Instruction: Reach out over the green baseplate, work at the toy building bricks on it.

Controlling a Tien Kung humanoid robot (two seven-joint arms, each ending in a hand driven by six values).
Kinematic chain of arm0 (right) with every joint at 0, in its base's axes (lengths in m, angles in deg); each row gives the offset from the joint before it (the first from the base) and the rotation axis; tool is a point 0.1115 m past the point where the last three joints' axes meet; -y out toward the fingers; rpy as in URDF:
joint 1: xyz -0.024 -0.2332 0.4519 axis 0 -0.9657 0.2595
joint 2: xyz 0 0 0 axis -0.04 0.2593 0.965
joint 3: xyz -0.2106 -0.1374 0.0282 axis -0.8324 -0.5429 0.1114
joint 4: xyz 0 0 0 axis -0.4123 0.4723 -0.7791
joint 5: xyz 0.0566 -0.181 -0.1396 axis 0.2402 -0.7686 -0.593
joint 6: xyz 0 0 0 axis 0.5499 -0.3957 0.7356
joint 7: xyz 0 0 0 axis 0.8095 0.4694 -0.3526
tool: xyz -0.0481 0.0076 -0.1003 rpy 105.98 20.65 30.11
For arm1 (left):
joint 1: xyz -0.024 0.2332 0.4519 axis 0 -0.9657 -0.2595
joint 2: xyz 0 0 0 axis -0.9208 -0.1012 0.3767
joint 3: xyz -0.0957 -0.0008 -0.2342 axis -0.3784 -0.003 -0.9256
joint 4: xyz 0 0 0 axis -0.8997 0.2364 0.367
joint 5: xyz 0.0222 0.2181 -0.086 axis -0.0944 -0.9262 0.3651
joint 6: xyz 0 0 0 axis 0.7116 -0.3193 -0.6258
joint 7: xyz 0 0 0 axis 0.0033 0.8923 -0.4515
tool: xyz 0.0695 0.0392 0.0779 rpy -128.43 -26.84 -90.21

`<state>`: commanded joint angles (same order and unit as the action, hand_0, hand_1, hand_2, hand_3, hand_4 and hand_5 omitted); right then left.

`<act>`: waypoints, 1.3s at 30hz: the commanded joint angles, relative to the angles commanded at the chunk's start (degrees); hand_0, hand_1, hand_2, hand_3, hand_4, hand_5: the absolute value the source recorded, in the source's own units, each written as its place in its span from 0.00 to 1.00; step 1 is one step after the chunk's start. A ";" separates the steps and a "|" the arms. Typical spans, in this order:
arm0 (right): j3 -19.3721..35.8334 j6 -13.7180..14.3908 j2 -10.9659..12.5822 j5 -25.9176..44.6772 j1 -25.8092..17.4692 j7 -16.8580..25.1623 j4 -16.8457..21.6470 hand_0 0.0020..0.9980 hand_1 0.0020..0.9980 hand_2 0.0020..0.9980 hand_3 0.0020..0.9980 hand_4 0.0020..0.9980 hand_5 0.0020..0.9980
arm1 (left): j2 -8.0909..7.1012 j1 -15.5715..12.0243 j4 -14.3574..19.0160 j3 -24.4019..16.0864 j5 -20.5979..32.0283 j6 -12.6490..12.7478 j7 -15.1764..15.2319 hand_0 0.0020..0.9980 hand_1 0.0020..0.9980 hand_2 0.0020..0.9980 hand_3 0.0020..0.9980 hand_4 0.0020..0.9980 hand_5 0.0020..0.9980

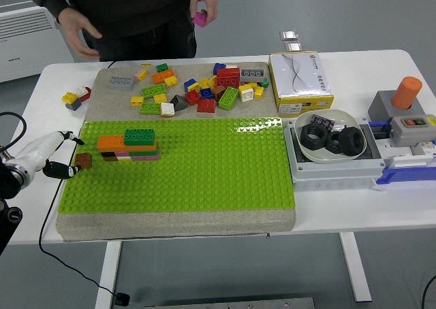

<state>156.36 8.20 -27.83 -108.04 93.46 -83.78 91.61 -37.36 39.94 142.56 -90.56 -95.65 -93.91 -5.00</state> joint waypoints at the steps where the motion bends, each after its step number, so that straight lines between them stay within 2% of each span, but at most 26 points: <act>1: -0.05 0.01 0.01 0.03 0.03 -0.01 0.00 0.68 0.65 0.64 0.74 0.89 1.00 | 0.06 0.12 -0.25 0.18 0.06 0.01 0.00 0.98 0.98 0.99 0.72 0.72 0.00; 20: -0.34 0.11 0.07 0.34 0.38 -0.04 0.00 0.68 0.65 0.64 0.74 0.89 1.00 | 1.12 1.28 -3.23 0.25 0.46 -0.11 -0.09 0.98 0.99 0.99 0.71 0.73 0.00; 21: -0.35 0.12 0.07 0.34 0.39 -0.05 0.00 0.68 0.65 0.64 0.74 0.89 1.00 | 1.17 1.32 -3.38 0.24 0.50 -0.03 -0.04 0.98 0.99 1.00 0.67 0.71 0.00; 26: -0.45 0.12 0.09 0.46 0.41 -0.05 0.00 0.68 0.65 0.64 0.74 0.89 1.00 | 1.61 1.37 -4.03 0.16 0.75 0.38 0.12 0.98 0.99 1.00 0.67 0.71 0.00; 27: -0.51 0.12 0.09 0.54 0.42 -0.06 0.00 0.68 0.65 0.64 0.74 0.89 1.00 | 1.74 1.37 -4.13 0.14 0.79 0.46 0.15 0.98 0.99 1.00 0.61 0.67 0.00; 38: -0.30 0.08 0.02 0.47 0.39 -0.07 0.00 0.68 0.65 0.64 0.74 0.89 1.00 | 2.35 1.53 -5.18 0.01 1.13 1.35 0.45 0.98 0.99 1.00 0.58 0.65 0.00; 39: -0.26 0.08 0.02 0.43 0.39 -0.07 0.00 0.68 0.65 0.64 0.74 0.89 1.00 | 2.35 1.55 -5.21 0.00 1.15 1.44 0.49 0.98 0.98 0.99 0.54 0.63 0.00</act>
<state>156.10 8.27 -27.81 -107.61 93.84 -83.85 91.61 -35.01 41.49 137.35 -90.56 -94.50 -92.46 -4.51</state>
